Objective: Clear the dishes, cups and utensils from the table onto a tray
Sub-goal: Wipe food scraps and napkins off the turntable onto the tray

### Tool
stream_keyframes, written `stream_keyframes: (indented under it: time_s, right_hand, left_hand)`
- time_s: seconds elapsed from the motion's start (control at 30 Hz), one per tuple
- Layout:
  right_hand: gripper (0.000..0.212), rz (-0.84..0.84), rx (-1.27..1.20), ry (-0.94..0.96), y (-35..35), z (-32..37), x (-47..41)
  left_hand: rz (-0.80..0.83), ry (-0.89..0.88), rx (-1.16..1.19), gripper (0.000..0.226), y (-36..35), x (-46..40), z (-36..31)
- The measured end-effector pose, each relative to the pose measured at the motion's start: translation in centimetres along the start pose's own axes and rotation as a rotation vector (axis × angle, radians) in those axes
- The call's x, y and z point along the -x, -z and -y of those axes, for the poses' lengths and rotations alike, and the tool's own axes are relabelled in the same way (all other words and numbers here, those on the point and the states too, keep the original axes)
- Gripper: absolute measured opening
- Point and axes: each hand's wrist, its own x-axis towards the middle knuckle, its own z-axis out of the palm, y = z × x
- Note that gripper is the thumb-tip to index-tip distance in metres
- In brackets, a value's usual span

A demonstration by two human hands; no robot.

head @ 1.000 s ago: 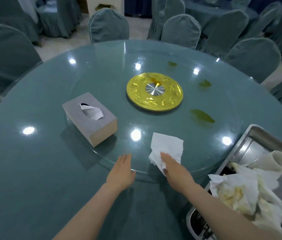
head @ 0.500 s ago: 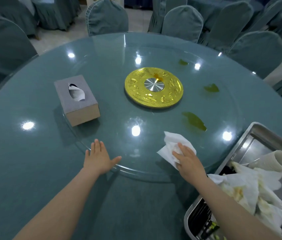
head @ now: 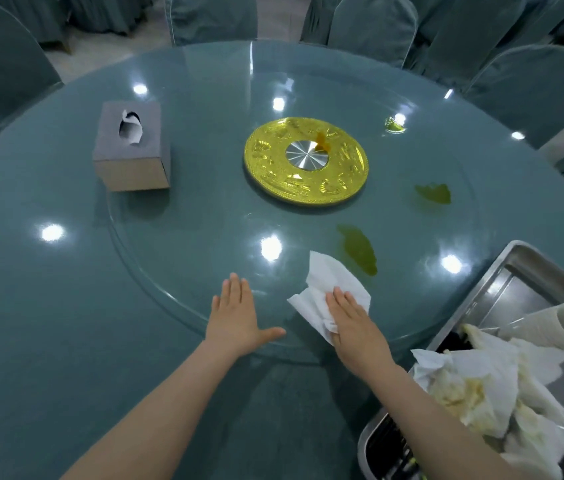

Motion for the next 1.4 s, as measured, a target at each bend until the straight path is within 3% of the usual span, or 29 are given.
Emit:
stream_keyframes:
  time_s: [0.1, 0.23, 0.37, 0.47, 0.67, 0.83, 0.97, 1.13, 1.3, 1.4]
  right_hand:
    - [0.062, -0.013, -0.013, -0.099, 0.6, -1.8, -0.5]
    - [0.06, -0.088, -0.09, -0.376, 2.0, -4.6, -1.9]
    - [0.058, -0.114, -0.065, -0.418, 2.6, -4.6, -4.0]
    - [0.059, -0.093, -0.048, -0.369, 2.6, -3.1, -5.7]
    - [0.059, -0.028, -0.016, -0.047, 0.1, 5.1, -6.2]
    - [0.061, -0.034, 0.065, 0.08, 0.0, 4.8, -5.6]
    - [0.062, -0.057, 0.08, -0.029, 0.6, 1.7, -4.8]
    - [0.067, -0.14, -0.103, -0.264, 2.4, -0.8, -7.3]
    - [0.063, -0.191, -0.229, -0.221, 4.4, -1.5, -12.3]
    - [0.058, -0.147, -0.148, -0.133, 4.9, -0.9, -15.1]
  left_hand:
    - [0.009, 0.036, -0.053, 0.127, 0.8, -0.4, 1.6]
    - [0.013, 0.039, -0.112, 0.13, 1.7, -0.9, 3.0]
    - [0.036, 0.048, -0.099, 0.132, 2.4, -1.7, 4.0]
    - [0.044, 0.05, -0.115, 0.133, 2.7, -2.0, 4.7]
    - [0.069, 0.045, -0.127, 0.132, 3.3, -2.5, 5.4]
    - [0.062, 0.033, -0.138, 0.132, 3.9, -2.7, 6.8]
    - [0.083, 0.032, -0.166, 0.131, 4.5, -3.0, 7.3]
    - [0.104, 0.033, -0.169, 0.13, 5.1, -3.2, 7.7]
    - [0.118, 0.027, -0.138, 0.131, 5.1, -3.2, 7.7]
    - [0.123, 0.028, -0.137, 0.131, 5.0, -3.3, 7.5]
